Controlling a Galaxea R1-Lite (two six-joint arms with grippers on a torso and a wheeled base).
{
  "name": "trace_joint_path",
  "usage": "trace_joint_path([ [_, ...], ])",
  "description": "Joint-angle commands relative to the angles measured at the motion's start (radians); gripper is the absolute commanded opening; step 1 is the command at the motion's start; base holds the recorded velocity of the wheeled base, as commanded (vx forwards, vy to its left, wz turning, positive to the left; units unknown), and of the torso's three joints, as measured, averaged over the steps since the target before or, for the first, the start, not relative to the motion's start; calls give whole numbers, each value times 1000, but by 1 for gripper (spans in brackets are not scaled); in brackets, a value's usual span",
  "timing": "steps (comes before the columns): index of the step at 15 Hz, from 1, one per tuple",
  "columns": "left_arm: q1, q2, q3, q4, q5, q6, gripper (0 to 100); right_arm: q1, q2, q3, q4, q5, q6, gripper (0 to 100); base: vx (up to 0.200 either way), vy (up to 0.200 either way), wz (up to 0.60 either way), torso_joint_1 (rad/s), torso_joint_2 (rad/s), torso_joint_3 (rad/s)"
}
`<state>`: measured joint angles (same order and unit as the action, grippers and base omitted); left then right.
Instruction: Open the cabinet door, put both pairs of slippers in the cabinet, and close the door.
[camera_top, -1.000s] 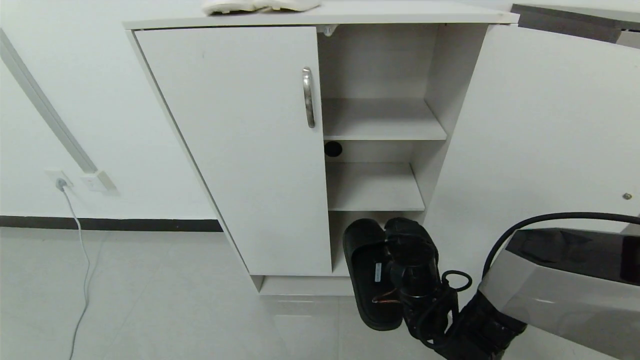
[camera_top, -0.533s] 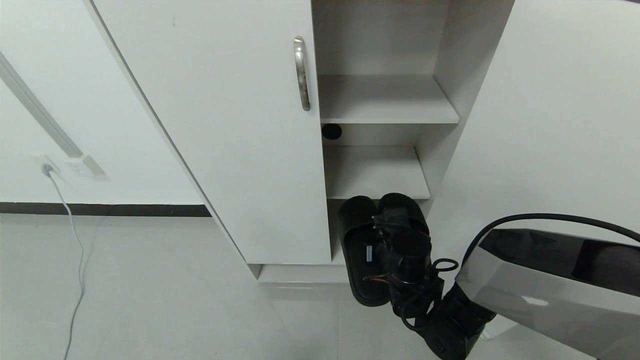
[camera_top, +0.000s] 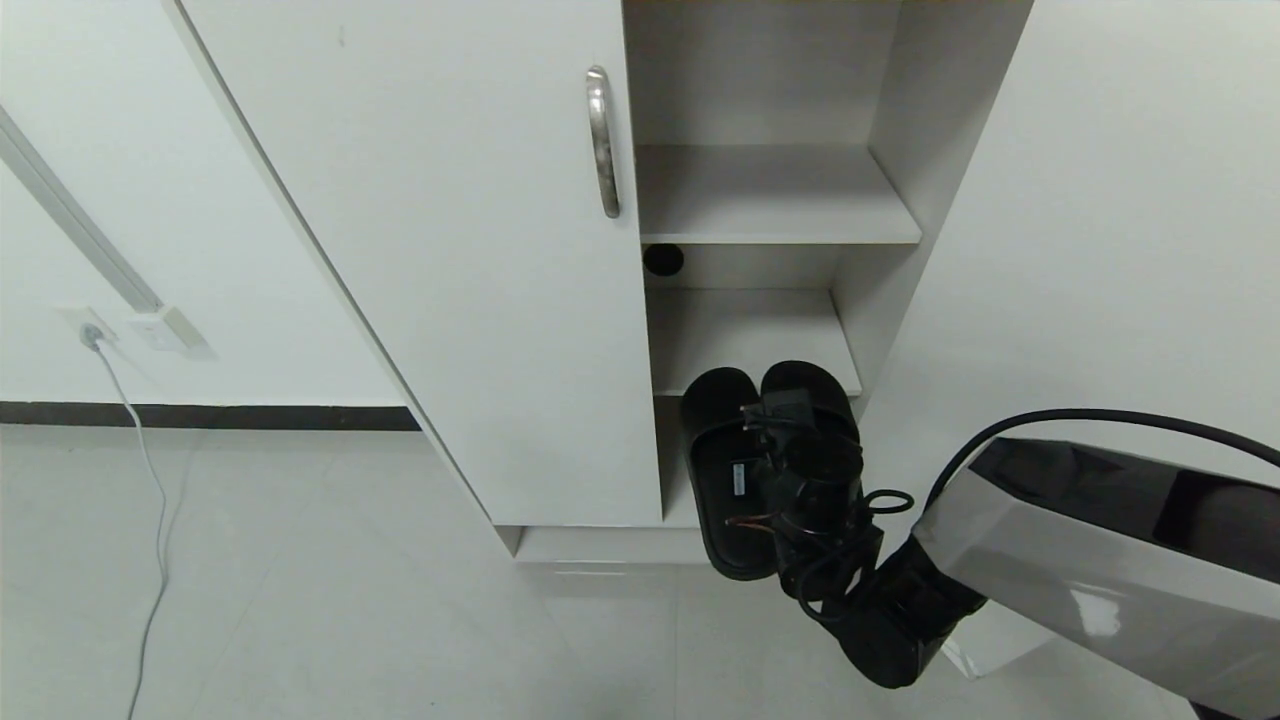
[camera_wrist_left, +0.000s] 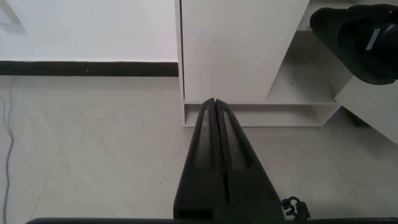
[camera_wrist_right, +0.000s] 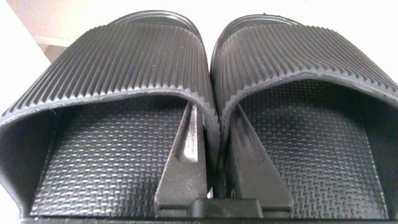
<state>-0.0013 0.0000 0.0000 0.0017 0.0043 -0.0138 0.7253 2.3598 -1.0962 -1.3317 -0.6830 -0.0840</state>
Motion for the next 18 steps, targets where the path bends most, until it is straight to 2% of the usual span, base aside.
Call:
trace_joint_path([
  [1, 0, 0, 0, 0, 0, 0, 0, -6, -1, -5, -1, 0, 0, 0, 0, 0, 0, 0, 0, 0],
  [5, 0, 2, 0, 0, 0, 0, 0, -6, -1, -4, -1, 0, 3, 0, 0, 0, 0, 0, 0, 0],
  [14, 0, 2, 0, 0, 0, 0, 0, -4, 26, -5, -4, 3, 7, 0, 200, 0, 0, 4, 3, 3],
  [18, 0, 0, 0, 0, 0, -2, 0, -17, 84, -102, 39, 3, 7, 0, 0, 0, 0, 0, 0, 0],
])
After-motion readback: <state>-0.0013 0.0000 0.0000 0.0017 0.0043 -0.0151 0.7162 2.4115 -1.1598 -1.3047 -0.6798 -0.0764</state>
